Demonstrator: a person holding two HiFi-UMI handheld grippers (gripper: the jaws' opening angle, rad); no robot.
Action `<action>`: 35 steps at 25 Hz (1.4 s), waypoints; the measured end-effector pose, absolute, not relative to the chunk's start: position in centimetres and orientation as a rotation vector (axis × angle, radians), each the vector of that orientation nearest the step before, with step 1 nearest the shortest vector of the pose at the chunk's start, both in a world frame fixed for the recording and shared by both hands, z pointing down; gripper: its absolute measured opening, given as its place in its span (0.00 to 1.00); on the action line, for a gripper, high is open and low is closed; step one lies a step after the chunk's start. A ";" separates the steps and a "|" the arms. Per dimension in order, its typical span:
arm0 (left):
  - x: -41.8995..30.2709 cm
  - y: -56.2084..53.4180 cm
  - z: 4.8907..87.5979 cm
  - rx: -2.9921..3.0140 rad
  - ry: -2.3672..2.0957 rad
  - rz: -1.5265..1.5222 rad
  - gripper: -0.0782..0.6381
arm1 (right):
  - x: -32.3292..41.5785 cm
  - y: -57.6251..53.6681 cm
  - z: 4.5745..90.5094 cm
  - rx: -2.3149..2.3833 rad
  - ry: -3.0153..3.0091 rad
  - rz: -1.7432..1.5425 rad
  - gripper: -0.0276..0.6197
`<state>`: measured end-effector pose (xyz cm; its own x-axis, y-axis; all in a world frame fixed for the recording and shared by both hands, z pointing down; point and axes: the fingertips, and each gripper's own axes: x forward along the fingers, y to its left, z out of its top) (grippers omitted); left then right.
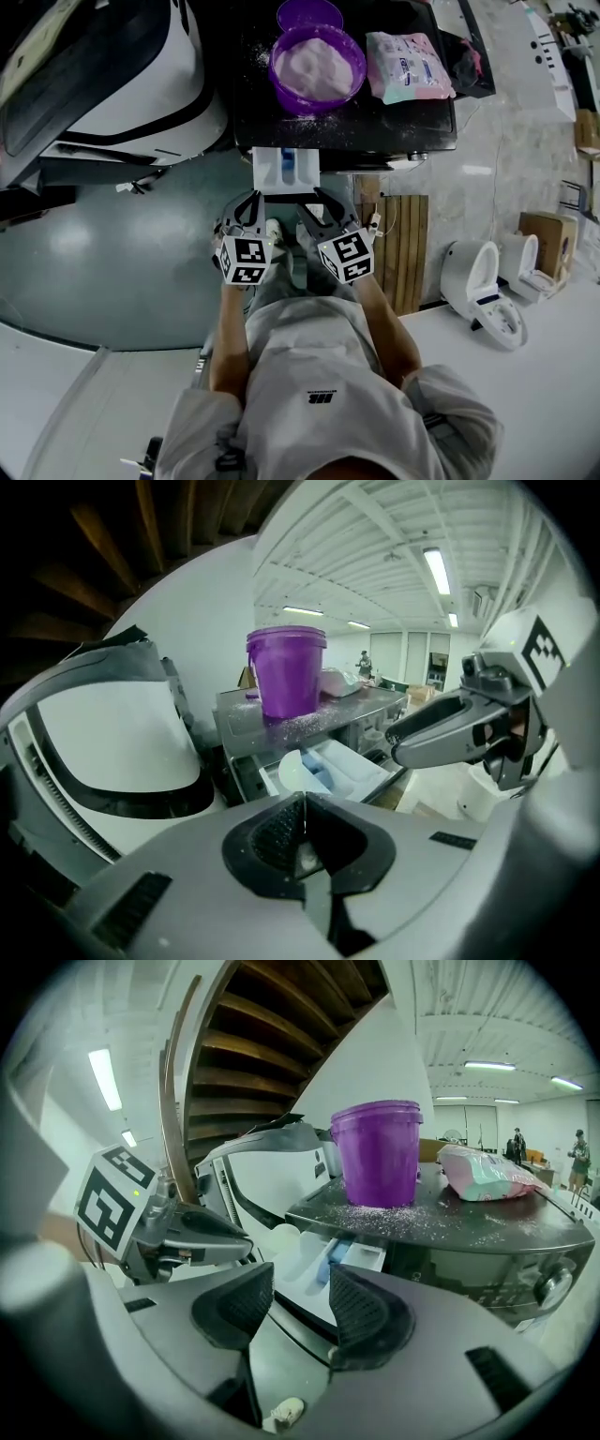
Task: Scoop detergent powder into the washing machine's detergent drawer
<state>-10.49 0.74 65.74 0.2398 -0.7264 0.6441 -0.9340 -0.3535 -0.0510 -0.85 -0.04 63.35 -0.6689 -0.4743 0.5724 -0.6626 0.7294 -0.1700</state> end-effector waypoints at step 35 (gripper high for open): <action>-9.9 0.5 65.9 2.224 -1.541 1.204 0.13 | -0.6 -0.5 63.6 0.877 -2.437 0.510 0.33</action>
<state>-9.87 0.47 65.85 0.1351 -0.7024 0.6989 -0.8482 -0.4466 -0.2848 -0.57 -0.52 63.60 -0.6696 -0.4826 0.5646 -0.6685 0.7229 -0.1748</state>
